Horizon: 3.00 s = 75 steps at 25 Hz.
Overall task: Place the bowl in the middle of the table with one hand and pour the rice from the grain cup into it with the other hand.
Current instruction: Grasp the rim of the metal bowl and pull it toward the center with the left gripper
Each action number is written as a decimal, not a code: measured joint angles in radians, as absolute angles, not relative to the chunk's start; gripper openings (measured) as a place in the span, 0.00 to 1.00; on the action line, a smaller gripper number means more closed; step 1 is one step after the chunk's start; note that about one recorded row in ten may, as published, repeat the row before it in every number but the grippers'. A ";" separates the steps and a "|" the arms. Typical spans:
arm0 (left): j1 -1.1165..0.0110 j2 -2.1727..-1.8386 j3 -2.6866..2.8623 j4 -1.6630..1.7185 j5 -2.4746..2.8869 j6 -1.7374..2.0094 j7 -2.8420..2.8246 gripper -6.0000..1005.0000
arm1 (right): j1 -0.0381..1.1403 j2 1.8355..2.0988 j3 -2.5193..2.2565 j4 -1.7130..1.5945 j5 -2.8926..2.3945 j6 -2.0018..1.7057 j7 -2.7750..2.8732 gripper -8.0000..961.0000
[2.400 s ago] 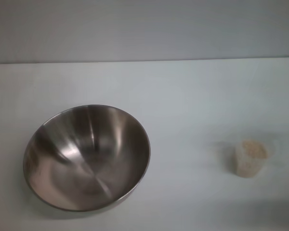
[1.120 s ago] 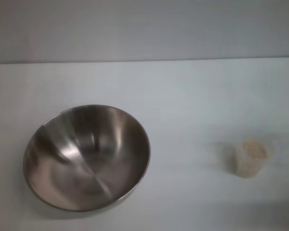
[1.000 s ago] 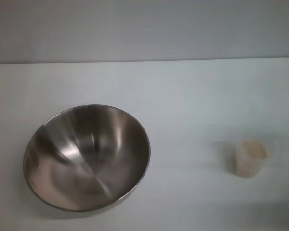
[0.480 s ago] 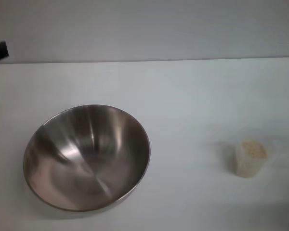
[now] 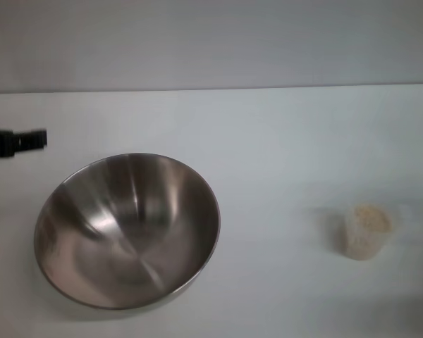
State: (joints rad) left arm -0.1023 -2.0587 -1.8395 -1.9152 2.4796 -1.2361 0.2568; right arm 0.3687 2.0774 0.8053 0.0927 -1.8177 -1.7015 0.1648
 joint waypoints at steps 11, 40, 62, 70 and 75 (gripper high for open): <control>-0.185 -2.060 -1.906 -1.815 2.521 -1.461 0.287 0.76 | 0.370 2.073 0.817 0.082 -1.818 -1.704 0.166 0.70; -0.271 -2.065 -1.813 -1.672 2.596 -1.473 0.273 0.71 | 0.362 2.073 0.830 0.072 -1.818 -1.707 0.166 0.70; -0.300 -2.065 -1.801 -1.629 2.623 -1.455 0.281 0.31 | 0.360 2.074 0.830 0.072 -1.818 -1.711 0.166 0.70; -0.308 -2.063 -1.806 -1.617 2.624 -1.449 0.281 0.19 | 0.361 2.074 0.832 0.072 -1.818 -1.711 0.166 0.70; -0.326 -2.063 -1.809 -1.600 2.641 -1.455 0.280 0.14 | 0.363 2.074 0.833 0.072 -1.818 -1.711 0.166 0.70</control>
